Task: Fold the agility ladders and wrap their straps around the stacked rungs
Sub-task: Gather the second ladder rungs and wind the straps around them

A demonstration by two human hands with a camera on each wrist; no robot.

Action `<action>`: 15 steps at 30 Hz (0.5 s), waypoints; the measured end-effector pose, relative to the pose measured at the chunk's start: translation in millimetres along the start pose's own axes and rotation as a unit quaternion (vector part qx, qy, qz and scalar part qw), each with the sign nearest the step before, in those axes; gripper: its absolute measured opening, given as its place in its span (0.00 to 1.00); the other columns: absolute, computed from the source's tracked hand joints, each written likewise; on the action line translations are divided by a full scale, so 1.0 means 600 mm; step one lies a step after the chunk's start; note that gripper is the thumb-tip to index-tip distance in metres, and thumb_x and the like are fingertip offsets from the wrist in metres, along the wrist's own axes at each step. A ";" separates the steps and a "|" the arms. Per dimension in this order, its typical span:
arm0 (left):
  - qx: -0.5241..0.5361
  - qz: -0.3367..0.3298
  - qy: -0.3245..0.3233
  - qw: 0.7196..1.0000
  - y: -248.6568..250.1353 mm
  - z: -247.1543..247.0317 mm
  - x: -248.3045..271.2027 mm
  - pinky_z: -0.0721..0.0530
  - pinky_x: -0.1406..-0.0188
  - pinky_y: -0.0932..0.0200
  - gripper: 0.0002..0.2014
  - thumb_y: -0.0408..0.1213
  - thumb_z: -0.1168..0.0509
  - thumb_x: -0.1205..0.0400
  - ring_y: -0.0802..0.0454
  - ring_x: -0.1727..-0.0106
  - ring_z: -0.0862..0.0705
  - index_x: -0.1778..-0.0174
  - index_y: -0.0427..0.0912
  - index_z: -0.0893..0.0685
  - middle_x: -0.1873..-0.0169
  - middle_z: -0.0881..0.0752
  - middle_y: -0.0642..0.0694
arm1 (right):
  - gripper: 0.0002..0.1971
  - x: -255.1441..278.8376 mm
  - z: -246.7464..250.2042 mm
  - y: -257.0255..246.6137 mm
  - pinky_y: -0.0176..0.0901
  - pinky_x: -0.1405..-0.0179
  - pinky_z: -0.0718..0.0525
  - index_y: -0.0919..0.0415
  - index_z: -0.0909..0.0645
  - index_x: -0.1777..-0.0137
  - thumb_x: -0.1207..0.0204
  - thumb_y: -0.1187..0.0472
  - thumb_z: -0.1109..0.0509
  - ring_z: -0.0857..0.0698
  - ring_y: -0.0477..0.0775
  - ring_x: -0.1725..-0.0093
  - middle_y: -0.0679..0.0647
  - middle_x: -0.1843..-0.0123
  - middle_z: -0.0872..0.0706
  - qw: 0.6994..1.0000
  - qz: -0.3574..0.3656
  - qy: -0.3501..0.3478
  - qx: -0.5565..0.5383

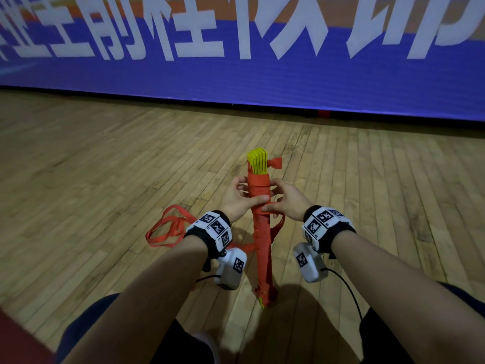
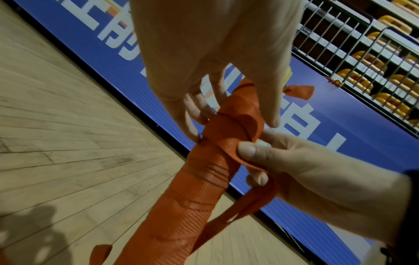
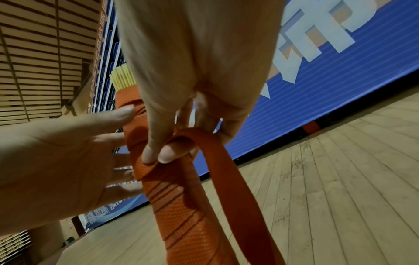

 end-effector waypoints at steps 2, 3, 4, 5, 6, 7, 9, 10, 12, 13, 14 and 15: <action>-0.025 -0.016 0.028 0.999 0.000 0.004 0.001 0.16 0.41 0.44 0.29 0.37 0.17 0.35 0.41 0.42 0.16 0.44 0.46 0.26 0.50 0.19 0.47 | 0.28 0.001 -0.003 -0.001 0.53 0.65 0.13 0.58 0.30 0.37 0.34 0.70 0.20 0.16 0.54 0.70 0.51 0.52 0.21 1.000 0.004 0.003 0.011; -0.032 -0.020 0.036 0.999 0.001 0.006 0.001 0.16 0.41 0.44 0.29 0.39 0.17 0.36 0.42 0.43 0.15 0.44 0.46 0.26 0.51 0.19 0.49 | 0.28 0.002 -0.004 -0.001 0.56 0.63 0.13 0.57 0.30 0.39 0.34 0.69 0.20 0.16 0.53 0.71 0.50 0.53 0.22 1.000 0.006 0.003 0.013; -0.036 -0.021 0.040 0.998 0.002 0.009 0.001 0.16 0.42 0.45 0.29 0.39 0.17 0.36 0.43 0.45 0.15 0.45 0.47 0.26 0.53 0.19 0.50 | 0.27 0.002 -0.005 -0.001 0.56 0.63 0.13 0.57 0.31 0.41 0.34 0.69 0.20 0.16 0.52 0.71 0.49 0.53 0.22 1.000 0.006 0.002 0.013; -0.041 -0.020 0.043 0.998 0.004 0.012 0.001 0.15 0.45 0.48 0.29 0.38 0.17 0.36 0.44 0.47 0.15 0.45 0.46 0.26 0.55 0.19 0.51 | 0.27 0.001 -0.006 0.000 0.56 0.62 0.13 0.56 0.31 0.41 0.34 0.69 0.20 0.16 0.53 0.70 0.50 0.53 0.22 1.000 0.005 -0.002 0.010; -0.044 -0.018 0.041 0.998 0.008 0.014 0.003 0.15 0.47 0.52 0.29 0.37 0.17 0.35 0.45 0.49 0.16 0.44 0.45 0.26 0.56 0.20 0.51 | 0.27 0.001 -0.006 0.000 0.57 0.61 0.12 0.56 0.31 0.41 0.34 0.70 0.20 0.16 0.55 0.68 0.50 0.52 0.22 1.000 0.004 -0.006 0.008; -0.046 -0.016 0.039 0.998 0.009 0.016 0.002 0.15 0.50 0.55 0.29 0.35 0.18 0.34 0.46 0.50 0.16 0.43 0.44 0.26 0.56 0.20 0.51 | 0.27 0.000 -0.005 0.001 0.60 0.59 0.12 0.56 0.30 0.40 0.34 0.70 0.20 0.15 0.57 0.65 0.51 0.51 0.22 1.000 0.003 -0.011 0.007; -0.044 -0.011 0.027 0.999 0.013 0.019 0.004 0.16 0.51 0.59 0.28 0.32 0.19 0.33 0.47 0.49 0.16 0.41 0.41 0.26 0.54 0.19 0.49 | 0.28 0.001 -0.005 0.002 0.61 0.57 0.12 0.55 0.30 0.40 0.34 0.70 0.20 0.15 0.63 0.61 0.52 0.50 0.21 1.000 0.004 -0.022 0.010; -0.038 -0.007 0.017 0.999 0.014 0.020 0.006 0.15 0.53 0.60 0.28 0.31 0.20 0.32 0.45 0.48 0.16 0.40 0.39 0.25 0.53 0.19 0.47 | 0.28 0.002 -0.005 0.001 0.57 0.58 0.12 0.54 0.30 0.40 0.34 0.69 0.20 0.14 0.66 0.56 0.52 0.49 0.20 1.000 0.007 -0.027 0.014; -0.020 0.005 -0.002 1.000 0.012 0.021 0.009 0.14 0.60 0.66 0.28 0.27 0.22 0.30 0.44 0.49 0.16 0.36 0.35 0.25 0.50 0.18 0.44 | 0.28 0.003 -0.005 -0.002 0.40 0.64 0.15 0.54 0.30 0.39 0.34 0.69 0.20 0.15 0.65 0.45 0.55 0.45 0.19 0.999 0.016 -0.033 0.015; -0.013 0.010 -0.011 1.000 0.012 0.022 0.011 0.14 0.64 0.69 0.27 0.25 0.23 0.29 0.46 0.51 0.15 0.35 0.34 0.25 0.50 0.18 0.43 | 0.28 0.003 -0.005 -0.003 0.33 0.66 0.18 0.54 0.30 0.39 0.34 0.69 0.20 0.16 0.62 0.43 0.56 0.44 0.18 0.999 0.017 -0.036 0.012; -0.008 0.014 -0.020 1.000 0.014 0.023 0.013 0.15 0.67 0.70 0.26 0.24 0.25 0.28 0.49 0.53 0.15 0.35 0.33 0.25 0.51 0.18 0.45 | 0.28 0.003 -0.005 -0.002 0.29 0.67 0.20 0.53 0.29 0.38 0.33 0.69 0.20 0.16 0.59 0.44 0.56 0.43 0.18 0.999 0.016 -0.039 0.010; -0.002 0.015 -0.031 0.999 0.015 0.023 0.015 0.16 0.69 0.71 0.25 0.22 0.26 0.28 0.53 0.56 0.15 0.36 0.33 0.24 0.53 0.17 0.47 | 0.28 0.003 -0.005 0.001 0.27 0.67 0.21 0.53 0.29 0.38 0.33 0.69 0.20 0.17 0.55 0.44 0.53 0.44 0.18 0.999 0.012 -0.043 0.008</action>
Point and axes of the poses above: each hand's wrist, its own x-axis away from the middle knuckle, its own z-axis out of the back of the hand, y = z × x, the point moved 8 cm from there along -x, towards the middle knuckle
